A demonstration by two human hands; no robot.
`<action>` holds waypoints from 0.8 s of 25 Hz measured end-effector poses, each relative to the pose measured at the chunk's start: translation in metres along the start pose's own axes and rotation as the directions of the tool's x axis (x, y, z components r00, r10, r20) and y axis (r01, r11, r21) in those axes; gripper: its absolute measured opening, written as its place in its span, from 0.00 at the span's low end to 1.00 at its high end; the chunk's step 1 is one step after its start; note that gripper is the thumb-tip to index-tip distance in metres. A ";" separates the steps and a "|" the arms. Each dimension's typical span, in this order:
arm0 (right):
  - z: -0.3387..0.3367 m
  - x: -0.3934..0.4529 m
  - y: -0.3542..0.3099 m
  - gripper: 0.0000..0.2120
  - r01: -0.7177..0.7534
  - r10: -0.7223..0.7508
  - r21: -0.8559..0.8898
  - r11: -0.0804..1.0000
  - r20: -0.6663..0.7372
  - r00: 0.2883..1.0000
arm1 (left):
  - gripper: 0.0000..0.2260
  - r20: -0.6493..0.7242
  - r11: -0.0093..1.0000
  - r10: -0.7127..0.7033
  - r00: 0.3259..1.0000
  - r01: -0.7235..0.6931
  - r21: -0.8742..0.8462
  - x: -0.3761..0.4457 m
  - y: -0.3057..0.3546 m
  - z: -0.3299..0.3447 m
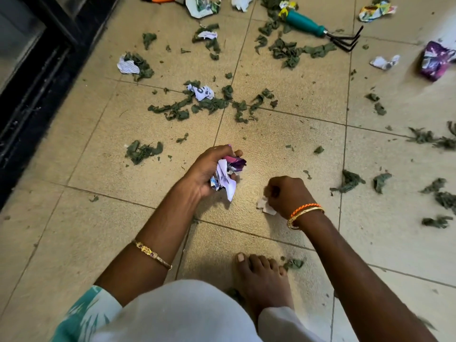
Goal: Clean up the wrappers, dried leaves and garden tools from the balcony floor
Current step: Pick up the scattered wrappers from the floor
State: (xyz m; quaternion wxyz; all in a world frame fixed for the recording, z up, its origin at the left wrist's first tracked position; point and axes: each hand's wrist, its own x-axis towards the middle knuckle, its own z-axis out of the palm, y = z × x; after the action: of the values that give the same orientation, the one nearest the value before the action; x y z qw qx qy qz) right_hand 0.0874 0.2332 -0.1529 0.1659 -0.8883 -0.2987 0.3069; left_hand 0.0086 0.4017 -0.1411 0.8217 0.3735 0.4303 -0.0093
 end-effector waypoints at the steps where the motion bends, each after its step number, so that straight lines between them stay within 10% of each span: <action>1: -0.004 0.004 0.001 0.06 -0.026 0.026 0.017 1.000 -0.010 1.000 | 0.04 -0.013 1.000 0.017 1.000 -0.017 -0.025 0.000 0.002 -0.003; 10: 0.006 -0.002 -0.003 0.11 0.100 -0.097 -0.042 0.994 0.067 0.993 | 0.06 -0.070 0.988 0.040 0.997 -0.050 -0.147 -0.008 0.005 -0.022; 13: -0.004 0.009 -0.013 0.05 0.065 -0.061 0.221 0.973 -0.027 0.998 | 0.07 -0.054 0.991 0.077 0.996 -0.082 -0.103 -0.009 0.007 -0.027; 16: -0.024 0.024 -0.043 0.05 0.024 0.001 0.749 0.662 -0.032 0.999 | 0.10 -0.018 0.995 0.090 0.996 -0.091 -0.028 -0.012 0.014 -0.031; 20: -0.028 0.056 -0.088 0.06 0.079 -0.074 0.786 0.613 -0.042 0.996 | 0.14 0.021 0.993 0.097 0.995 -0.098 0.063 -0.015 0.033 -0.029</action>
State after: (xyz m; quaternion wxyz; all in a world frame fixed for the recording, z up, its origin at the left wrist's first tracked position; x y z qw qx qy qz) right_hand 0.1027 0.3333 -0.1148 0.5518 -0.7131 -0.1713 0.3970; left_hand -0.0100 0.4388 -0.1206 0.8127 0.4202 0.4035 0.0138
